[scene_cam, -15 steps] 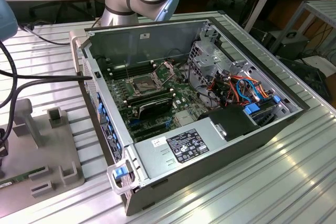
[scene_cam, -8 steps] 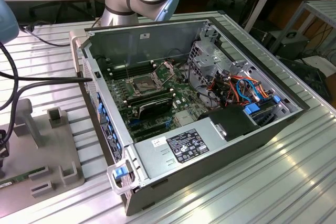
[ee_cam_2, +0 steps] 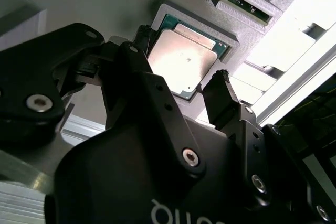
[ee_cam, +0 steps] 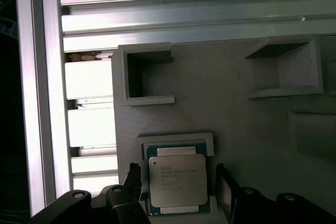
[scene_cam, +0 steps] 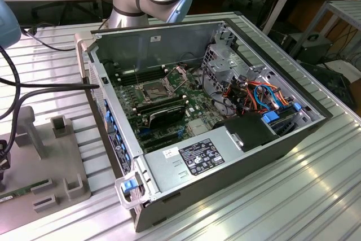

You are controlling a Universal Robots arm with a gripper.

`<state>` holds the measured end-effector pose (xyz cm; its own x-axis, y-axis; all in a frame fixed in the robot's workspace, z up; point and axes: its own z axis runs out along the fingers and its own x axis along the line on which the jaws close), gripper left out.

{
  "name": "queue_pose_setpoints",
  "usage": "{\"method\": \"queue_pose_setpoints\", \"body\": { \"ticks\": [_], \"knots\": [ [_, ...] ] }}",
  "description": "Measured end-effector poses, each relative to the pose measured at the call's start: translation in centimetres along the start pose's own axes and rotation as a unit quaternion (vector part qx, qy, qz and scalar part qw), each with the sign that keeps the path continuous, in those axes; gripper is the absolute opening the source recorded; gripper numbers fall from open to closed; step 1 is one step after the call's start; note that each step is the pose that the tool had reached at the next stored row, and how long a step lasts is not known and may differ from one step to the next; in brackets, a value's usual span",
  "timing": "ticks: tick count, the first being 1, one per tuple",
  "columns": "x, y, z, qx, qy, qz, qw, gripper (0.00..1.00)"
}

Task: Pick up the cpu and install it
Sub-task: 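Pick up the cpu and move it towards the insertion slot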

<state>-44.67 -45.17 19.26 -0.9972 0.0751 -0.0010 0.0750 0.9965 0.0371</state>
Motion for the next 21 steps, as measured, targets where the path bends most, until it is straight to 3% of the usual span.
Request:
{"method": "queue_pose_setpoints", "body": {
  "ticks": [12, 14, 21],
  "knots": [
    [0.0, 0.0, 0.05, -0.0001, -0.0001, 0.0, 1.0, 0.68],
    [0.0, 0.0, 0.06, -0.0001, -0.0001, 0.0, 1.0, 0.59],
    [0.0, 0.01, -0.1, -0.0001, -0.0002, 0.0, 1.0, 0.59]
  ]
}}
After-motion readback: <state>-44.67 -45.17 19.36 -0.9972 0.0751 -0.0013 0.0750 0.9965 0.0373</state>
